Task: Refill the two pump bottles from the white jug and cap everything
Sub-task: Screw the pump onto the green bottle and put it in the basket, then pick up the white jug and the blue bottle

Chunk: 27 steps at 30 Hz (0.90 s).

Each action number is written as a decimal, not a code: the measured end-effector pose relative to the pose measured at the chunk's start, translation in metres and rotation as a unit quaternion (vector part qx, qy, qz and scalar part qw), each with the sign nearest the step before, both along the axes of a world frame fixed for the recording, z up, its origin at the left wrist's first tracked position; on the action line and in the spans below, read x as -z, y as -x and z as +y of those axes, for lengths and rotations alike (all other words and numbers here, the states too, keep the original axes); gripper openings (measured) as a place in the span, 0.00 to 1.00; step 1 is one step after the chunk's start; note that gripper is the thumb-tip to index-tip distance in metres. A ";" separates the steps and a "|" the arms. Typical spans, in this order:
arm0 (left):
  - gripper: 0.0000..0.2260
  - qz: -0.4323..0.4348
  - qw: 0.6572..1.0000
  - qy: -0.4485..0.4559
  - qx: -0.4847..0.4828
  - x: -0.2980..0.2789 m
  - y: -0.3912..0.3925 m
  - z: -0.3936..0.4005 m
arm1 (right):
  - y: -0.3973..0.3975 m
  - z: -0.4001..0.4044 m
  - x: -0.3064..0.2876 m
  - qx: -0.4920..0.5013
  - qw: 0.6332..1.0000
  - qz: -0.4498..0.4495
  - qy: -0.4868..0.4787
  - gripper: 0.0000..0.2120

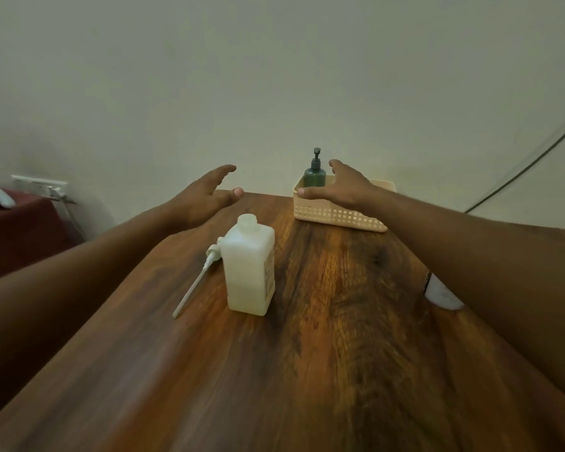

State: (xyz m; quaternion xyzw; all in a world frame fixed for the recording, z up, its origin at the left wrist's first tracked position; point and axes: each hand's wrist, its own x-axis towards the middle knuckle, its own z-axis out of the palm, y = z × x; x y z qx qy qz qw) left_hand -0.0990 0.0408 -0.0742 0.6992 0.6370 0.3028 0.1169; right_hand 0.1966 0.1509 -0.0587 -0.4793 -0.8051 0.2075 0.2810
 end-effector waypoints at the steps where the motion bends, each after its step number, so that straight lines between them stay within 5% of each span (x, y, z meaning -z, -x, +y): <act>1: 0.29 -0.022 1.000 0.001 0.007 0.000 -0.002 -0.012 | -0.002 -0.012 -0.001 0.006 1.000 -0.004 0.002 0.46; 6: 0.32 -0.146 0.989 0.002 0.034 -0.001 -0.013 -0.068 | -0.013 -0.064 -0.008 0.045 0.999 -0.019 0.007 0.56; 14: 0.59 -0.248 0.964 0.082 0.058 0.012 -0.055 -0.131 | -0.034 -0.126 -0.014 0.062 0.998 -0.016 0.006 0.61; 18: 0.46 -0.277 0.957 0.074 0.053 0.036 -0.073 -0.129 | -0.045 -0.136 -0.018 0.068 0.998 0.006 0.001 0.59; 27: 0.50 -0.351 0.934 0.056 -0.045 0.071 -0.092 -0.113 | -0.086 -0.141 -0.024 0.092 0.994 0.056 -0.012 0.57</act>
